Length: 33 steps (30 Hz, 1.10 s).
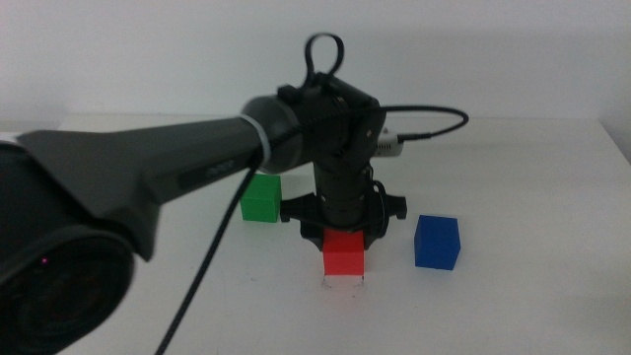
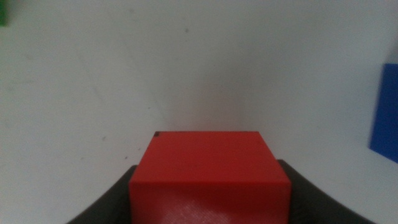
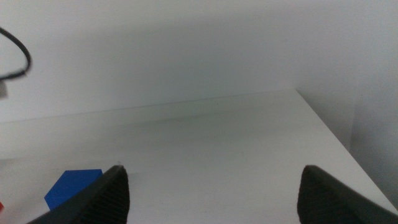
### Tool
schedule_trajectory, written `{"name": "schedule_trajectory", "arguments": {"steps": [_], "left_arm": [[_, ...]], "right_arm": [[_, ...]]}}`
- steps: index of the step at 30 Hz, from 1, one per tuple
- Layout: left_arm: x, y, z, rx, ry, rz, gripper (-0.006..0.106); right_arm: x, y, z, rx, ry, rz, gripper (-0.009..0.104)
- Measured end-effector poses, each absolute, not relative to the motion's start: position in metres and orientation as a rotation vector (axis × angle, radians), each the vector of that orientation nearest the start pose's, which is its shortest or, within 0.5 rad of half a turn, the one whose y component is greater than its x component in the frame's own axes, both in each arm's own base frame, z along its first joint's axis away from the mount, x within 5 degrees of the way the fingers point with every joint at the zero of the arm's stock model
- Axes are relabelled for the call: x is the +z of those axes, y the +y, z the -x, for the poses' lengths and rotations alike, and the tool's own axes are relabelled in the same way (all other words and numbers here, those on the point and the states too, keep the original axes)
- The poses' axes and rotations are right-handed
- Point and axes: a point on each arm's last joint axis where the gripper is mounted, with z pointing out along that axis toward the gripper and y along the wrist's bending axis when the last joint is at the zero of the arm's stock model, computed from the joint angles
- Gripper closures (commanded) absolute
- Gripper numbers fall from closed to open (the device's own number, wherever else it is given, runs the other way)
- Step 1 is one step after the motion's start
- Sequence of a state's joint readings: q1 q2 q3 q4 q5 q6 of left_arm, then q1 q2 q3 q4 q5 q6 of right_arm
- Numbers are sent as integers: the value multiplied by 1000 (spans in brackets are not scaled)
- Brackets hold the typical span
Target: Stack red cubes first, then green, then blue cubes in a specific spot.
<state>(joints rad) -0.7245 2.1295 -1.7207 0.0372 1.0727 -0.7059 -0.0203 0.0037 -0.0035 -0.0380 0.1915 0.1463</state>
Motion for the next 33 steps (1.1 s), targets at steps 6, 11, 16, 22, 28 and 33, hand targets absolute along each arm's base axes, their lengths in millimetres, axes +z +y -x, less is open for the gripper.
{"name": "schedule_trajectory", "arguments": {"steps": [6, 11, 16, 22, 28, 33], "left_arm": [[173, -295, -338, -93, 3009, -57, 98], [172, -296, -339, -97, 2999, -70, 38], [172, -297, -339, -108, 2994, -138, 7], [221, -290, -333, -139, 2932, -170, 7], [288, -239, -347, -16, 2741, -110, 7], [264, -191, -390, -15, 2787, -68, 7]], "right_arm": [[197, -2, -56, 61, 1670, -114, 2], [197, -2, -56, 61, 1670, -114, 2], [197, -2, -56, 61, 1670, -114, 2], [197, -2, -56, 61, 1670, -114, 2], [197, -2, -56, 61, 1670, -114, 2], [197, -2, -56, 61, 1670, -114, 2]]}}
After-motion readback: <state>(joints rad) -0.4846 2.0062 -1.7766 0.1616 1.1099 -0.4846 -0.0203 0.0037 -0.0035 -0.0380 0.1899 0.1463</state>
